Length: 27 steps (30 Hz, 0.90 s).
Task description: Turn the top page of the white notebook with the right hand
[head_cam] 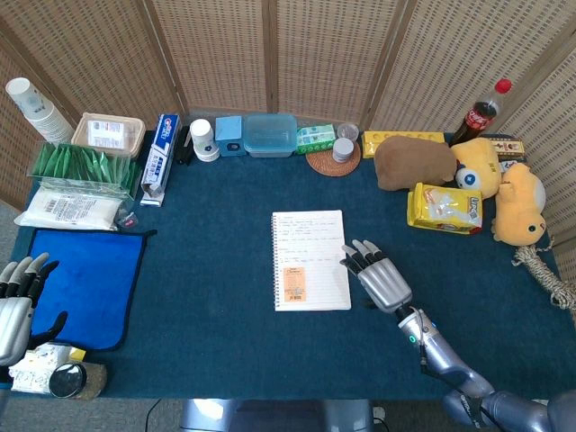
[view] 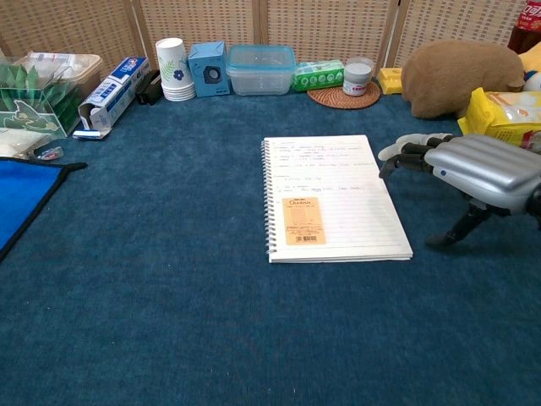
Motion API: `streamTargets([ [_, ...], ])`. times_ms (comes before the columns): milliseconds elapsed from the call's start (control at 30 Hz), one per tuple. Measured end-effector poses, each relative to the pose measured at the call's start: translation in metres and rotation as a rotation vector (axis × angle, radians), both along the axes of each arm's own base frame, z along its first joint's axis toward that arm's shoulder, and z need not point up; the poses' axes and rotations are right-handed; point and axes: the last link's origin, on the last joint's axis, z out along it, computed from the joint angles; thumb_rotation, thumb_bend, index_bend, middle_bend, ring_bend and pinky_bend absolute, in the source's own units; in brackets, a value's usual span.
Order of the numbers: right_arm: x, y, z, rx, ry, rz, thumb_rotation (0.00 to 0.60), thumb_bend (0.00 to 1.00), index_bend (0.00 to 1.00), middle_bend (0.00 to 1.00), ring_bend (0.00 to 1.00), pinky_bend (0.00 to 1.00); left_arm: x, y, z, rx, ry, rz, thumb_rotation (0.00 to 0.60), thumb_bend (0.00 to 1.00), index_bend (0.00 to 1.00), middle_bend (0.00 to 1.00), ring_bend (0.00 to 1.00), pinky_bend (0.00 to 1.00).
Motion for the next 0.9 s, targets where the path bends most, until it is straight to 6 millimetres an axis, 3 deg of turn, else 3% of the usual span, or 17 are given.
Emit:
streamTargets([
  [900, 0.009, 0.001, -0.013, 0.014, 0.011, 0.017, 0.600, 0.05, 0.20, 0.15, 0.05, 0.12, -0.007, -0.003, -0.001, 0.001, -0.008, 0.012, 0.600, 0.30, 0.20, 0.08, 0.02, 0.00],
])
